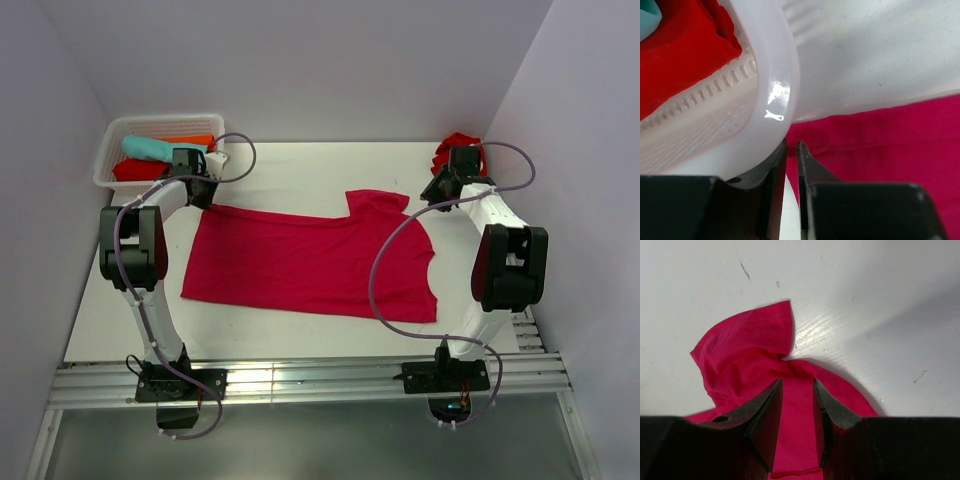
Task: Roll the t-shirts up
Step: Fold the tshirt
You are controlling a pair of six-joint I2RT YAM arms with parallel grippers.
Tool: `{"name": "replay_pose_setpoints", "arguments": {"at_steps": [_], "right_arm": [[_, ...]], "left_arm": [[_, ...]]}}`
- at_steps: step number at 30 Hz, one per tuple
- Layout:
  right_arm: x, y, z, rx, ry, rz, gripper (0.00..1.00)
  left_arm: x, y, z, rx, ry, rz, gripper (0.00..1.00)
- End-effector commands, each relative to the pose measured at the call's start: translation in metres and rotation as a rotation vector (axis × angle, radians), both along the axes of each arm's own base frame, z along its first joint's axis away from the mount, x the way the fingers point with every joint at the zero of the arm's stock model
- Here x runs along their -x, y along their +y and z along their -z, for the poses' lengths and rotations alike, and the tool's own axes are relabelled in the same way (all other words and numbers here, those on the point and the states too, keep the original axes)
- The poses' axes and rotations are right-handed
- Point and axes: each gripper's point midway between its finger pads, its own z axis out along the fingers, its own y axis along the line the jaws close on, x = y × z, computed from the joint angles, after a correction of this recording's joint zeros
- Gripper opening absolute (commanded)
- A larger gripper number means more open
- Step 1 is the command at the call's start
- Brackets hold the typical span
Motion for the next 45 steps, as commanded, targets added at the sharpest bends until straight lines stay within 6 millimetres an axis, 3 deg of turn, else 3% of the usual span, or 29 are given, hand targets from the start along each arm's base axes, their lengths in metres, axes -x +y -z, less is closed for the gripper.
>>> {"name": "replay_pose_setpoints", "arguments": {"at_steps": [1, 7, 16, 21, 27, 32, 34, 45], "right_arm": [[-0.013, 0.000, -0.011, 0.023, -0.043, -0.018, 0.38], [-0.013, 0.005, -0.008, 0.019, -0.046, -0.025, 0.38], [-0.012, 0.006, -0.006, 0.024, -0.052, -0.027, 0.37], [-0.008, 0.007, 0.000, 0.020, -0.043, -0.027, 0.37], [-0.008, 0.007, 0.002, 0.017, -0.045, -0.027, 0.37], [-0.006, 0.006, 0.004, 0.025, -0.040, -0.028, 0.37], [-0.006, 0.006, 0.005, 0.028, -0.038, -0.029, 0.37], [-0.009, 0.005, 0.005, 0.034, -0.036, -0.032, 0.37]], "left_arm": [[-0.018, -0.005, -0.012, 0.026, -0.074, 0.011, 0.19], [-0.015, -0.005, -0.032, 0.027, -0.159, 0.012, 0.29], [-0.008, 0.002, -0.051, 0.071, -0.233, -0.104, 0.37], [-0.002, -0.005, -0.061, 0.133, -0.239, -0.120, 0.39], [0.004, 0.000, -0.054, 0.190, -0.192, -0.246, 0.30], [0.008, -0.002, -0.045, 0.282, -0.161, -0.334, 0.32], [0.008, 0.011, -0.038, 0.305, -0.148, -0.382, 0.34], [0.001, 0.012, -0.013, 0.365, -0.084, -0.427, 0.38]]}}
